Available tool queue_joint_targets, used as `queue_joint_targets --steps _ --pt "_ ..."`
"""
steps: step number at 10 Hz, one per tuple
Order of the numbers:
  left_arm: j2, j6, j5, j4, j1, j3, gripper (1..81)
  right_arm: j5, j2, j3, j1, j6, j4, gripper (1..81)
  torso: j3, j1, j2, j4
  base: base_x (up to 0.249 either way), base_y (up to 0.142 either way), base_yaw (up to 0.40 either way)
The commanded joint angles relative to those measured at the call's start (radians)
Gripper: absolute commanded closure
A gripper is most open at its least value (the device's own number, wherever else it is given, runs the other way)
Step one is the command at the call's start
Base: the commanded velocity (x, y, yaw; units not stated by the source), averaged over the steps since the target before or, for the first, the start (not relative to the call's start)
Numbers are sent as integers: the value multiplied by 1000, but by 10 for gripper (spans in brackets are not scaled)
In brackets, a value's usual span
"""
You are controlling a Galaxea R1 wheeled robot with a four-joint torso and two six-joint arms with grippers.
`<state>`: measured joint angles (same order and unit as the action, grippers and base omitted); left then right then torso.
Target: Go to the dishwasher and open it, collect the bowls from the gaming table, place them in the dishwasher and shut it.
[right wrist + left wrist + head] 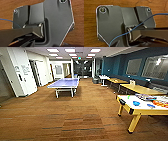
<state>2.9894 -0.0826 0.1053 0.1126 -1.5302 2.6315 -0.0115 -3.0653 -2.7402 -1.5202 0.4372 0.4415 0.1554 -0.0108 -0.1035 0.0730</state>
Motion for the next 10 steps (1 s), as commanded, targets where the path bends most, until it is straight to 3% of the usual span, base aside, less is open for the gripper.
queue_joint_targets --steps 1,10 --pt "1 1 -52 15 37 -5 10 65 -5 5 44 5 -3 10 0 0 0 0 190 0 0" --pt "10 1 -52 16 37 -5 10 64 -5 7 44 5 -4 10 0 0 0 0 191 0 0"
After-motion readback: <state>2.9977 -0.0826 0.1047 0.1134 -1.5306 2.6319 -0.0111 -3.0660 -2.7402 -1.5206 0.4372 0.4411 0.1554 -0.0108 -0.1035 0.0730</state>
